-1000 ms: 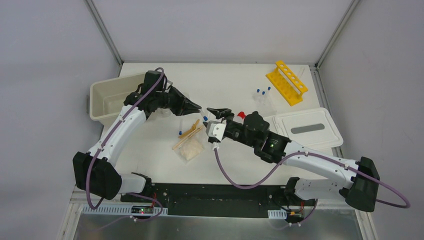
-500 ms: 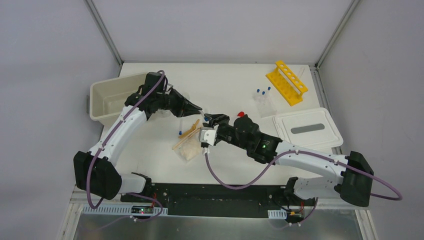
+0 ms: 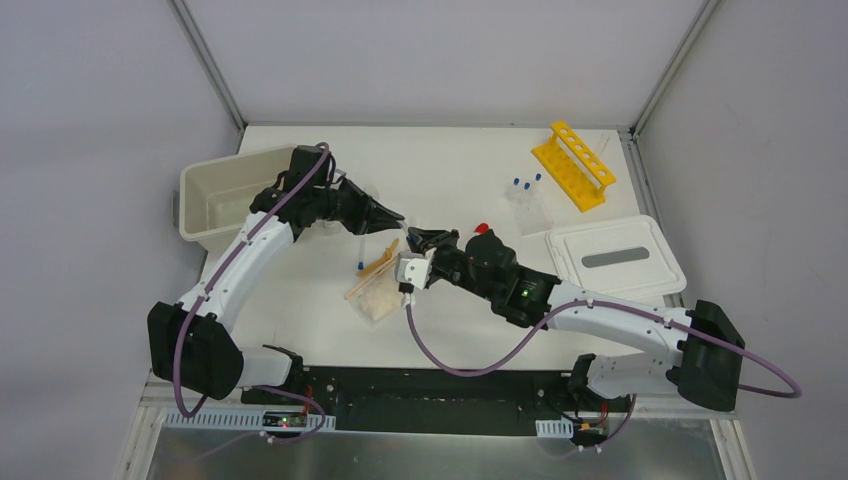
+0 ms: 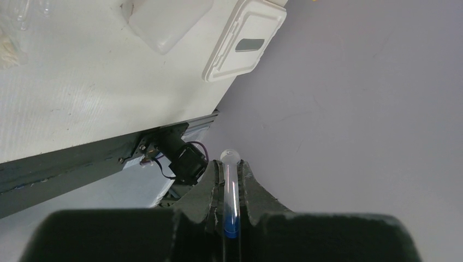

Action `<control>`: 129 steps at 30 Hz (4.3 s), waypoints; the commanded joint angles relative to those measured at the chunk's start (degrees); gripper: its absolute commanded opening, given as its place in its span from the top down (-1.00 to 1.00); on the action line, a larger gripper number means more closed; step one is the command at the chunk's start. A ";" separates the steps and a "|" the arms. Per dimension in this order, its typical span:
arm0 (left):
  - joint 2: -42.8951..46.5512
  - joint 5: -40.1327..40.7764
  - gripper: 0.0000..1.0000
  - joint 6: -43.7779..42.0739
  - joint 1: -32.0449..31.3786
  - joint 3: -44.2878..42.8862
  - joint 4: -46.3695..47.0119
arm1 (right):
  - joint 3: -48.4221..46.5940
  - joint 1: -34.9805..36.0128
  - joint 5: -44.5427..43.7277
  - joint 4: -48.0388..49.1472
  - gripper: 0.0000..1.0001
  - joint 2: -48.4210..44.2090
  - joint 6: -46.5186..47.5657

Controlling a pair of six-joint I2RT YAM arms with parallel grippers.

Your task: Organize the chemistry lab equipment

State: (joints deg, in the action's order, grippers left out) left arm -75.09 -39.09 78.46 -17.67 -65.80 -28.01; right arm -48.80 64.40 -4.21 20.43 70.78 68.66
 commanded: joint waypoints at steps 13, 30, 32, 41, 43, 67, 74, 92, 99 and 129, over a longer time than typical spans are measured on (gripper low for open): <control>0.89 4.12 -0.95 -9.23 2.49 -2.25 0.53 | -6.27 -3.36 -7.60 -12.62 1.00 -5.47 -14.78; -1.33 13.76 -0.98 -55.92 0.45 -10.00 0.13 | -24.62 -61.47 13.99 -40.57 1.00 10.39 -53.71; -1.86 13.07 -0.98 -56.47 0.44 -10.53 0.11 | -25.34 -61.50 14.44 -38.16 1.00 13.02 -55.34; -3.17 12.14 -0.98 -57.48 0.49 -10.71 0.12 | -28.13 -61.41 13.54 -34.98 1.00 22.70 -57.92; -3.16 12.55 -0.98 -57.43 0.43 -10.67 0.14 | -27.40 -61.41 13.57 -34.25 1.00 23.31 -57.80; -2.74 13.54 -0.98 -57.54 0.54 -9.96 0.02 | -28.39 -59.91 7.89 -37.18 1.00 28.82 -55.51; -2.30 13.95 -0.98 -58.10 0.53 -9.79 0.05 | -29.20 -59.75 7.22 -37.39 1.00 30.26 -55.30; -2.08 14.50 -0.98 -58.77 0.51 -9.09 0.06 | -32.23 -58.73 5.92 -37.83 1.00 33.06 -53.37; -1.85 14.59 -0.98 -59.18 0.51 -8.75 -0.03 | -33.79 -58.75 5.22 -40.34 1.00 34.61 -52.04; -1.86 20.54 -0.66 -67.61 0.20 -2.07 -5.24 | -42.23 -58.29 7.58 -49.68 0.00 33.16 -55.50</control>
State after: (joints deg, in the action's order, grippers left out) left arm -78.89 -21.74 15.22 -17.19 -70.91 -30.44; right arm -87.11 5.80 2.33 -26.89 109.60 15.33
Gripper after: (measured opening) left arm 0.917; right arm 0.441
